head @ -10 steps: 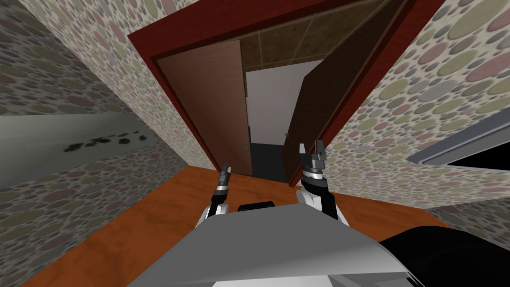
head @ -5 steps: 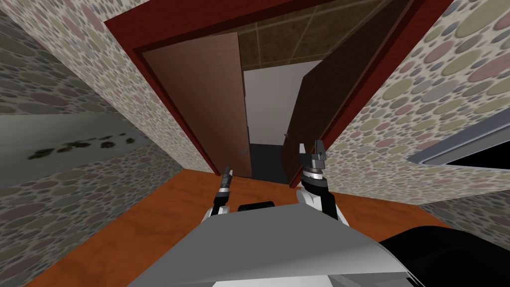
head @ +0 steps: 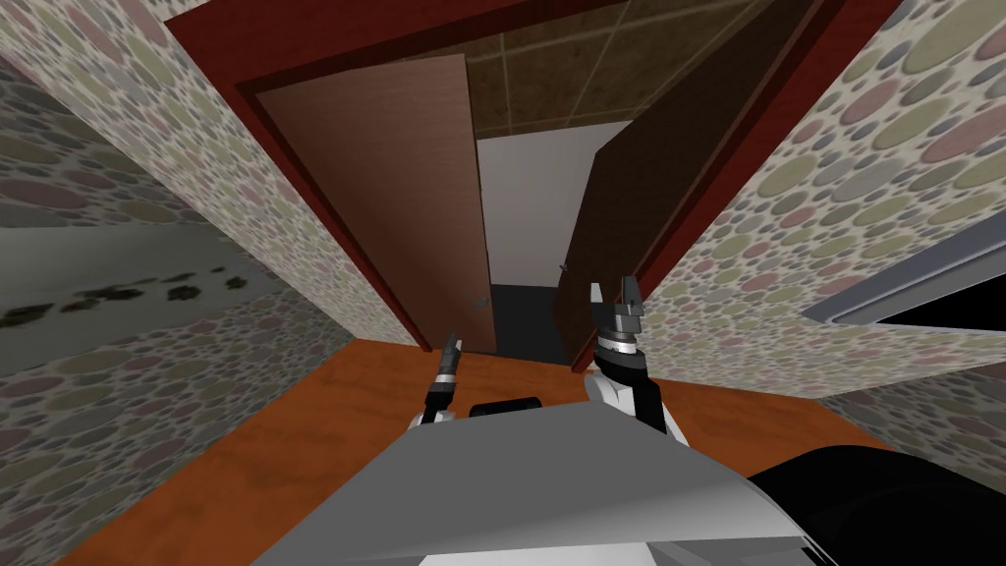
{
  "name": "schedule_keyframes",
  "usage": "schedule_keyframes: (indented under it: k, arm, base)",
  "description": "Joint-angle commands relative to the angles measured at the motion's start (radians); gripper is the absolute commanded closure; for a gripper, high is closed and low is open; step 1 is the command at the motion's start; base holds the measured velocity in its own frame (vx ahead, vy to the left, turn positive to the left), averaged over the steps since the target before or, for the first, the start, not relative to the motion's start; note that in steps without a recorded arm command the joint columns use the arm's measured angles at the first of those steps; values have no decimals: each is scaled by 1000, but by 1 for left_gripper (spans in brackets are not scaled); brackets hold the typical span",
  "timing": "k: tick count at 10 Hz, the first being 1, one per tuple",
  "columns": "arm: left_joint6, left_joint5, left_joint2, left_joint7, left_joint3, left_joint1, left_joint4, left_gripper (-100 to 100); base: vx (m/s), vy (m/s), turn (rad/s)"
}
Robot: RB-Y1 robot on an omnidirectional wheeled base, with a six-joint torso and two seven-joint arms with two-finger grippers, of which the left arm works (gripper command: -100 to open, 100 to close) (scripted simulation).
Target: Push the door open
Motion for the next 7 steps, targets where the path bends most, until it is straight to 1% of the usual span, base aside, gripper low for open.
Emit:
schedule_keyframes:
  k: [1,4,7]
  arm:
    - [-15,-1,-4,-2,-4,-7,46,-100]
    - [-32,-1,-9,-4,-13,-16,111,-100]
    - [-48,-2,-15,-6,-21,-25,173,-100]
  base:
    - [99,30,-59]
    - [89,50,-56]
    - [97,34,-51]
